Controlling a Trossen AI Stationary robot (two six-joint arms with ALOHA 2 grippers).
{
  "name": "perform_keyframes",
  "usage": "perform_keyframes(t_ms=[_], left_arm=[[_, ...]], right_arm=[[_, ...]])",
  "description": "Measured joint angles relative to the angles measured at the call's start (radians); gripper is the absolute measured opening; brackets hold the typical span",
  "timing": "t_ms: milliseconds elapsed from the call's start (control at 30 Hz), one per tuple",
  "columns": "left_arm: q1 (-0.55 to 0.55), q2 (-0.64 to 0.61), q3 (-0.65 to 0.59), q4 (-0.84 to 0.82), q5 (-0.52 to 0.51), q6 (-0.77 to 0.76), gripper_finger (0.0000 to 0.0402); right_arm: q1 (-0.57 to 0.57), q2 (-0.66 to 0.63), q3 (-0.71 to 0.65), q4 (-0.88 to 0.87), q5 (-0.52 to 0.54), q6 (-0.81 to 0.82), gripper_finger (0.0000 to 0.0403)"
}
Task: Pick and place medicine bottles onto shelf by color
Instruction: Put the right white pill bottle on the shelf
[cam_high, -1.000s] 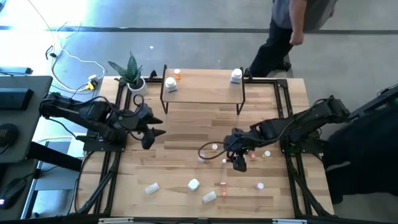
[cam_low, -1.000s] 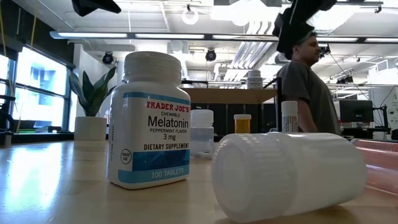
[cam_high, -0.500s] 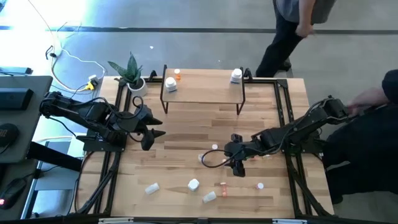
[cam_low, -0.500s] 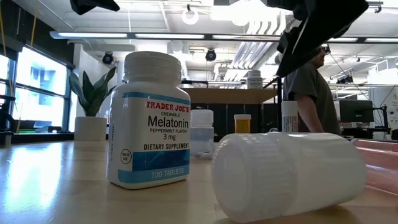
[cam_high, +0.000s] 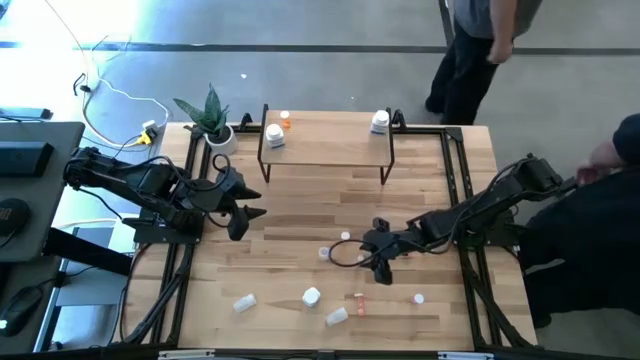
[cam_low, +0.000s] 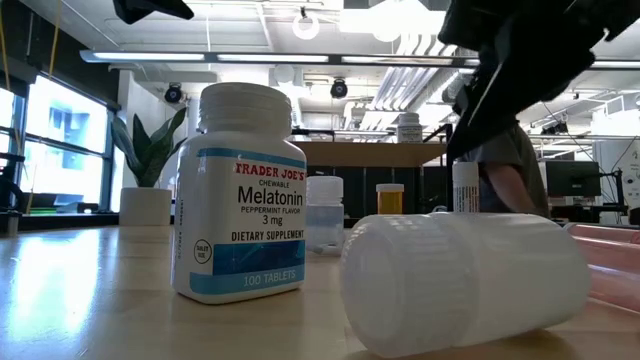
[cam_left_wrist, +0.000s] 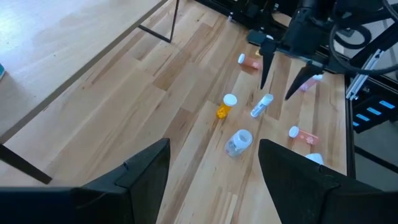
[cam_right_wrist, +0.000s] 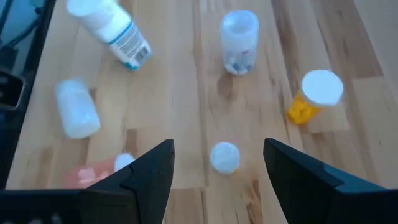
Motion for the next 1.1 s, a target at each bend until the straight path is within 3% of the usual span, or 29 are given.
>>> perform_keyframes(t_ms=[300,800,1100], left_arm=[[0.0,0.0,0.0,0.0,0.0,0.0,0.0236],[0.0,0.019,0.0,-0.001,-0.004,0.003,0.0236],[0.0,0.064,0.001,-0.003,-0.01,0.012,0.0236]], right_arm=[[0.0,0.007,-0.084,0.124,0.014,0.038,0.0238],[0.003,0.085,-0.085,0.185,0.008,0.067,0.0236],[0.003,0.085,-0.085,0.179,0.009,0.09,0.0155]])
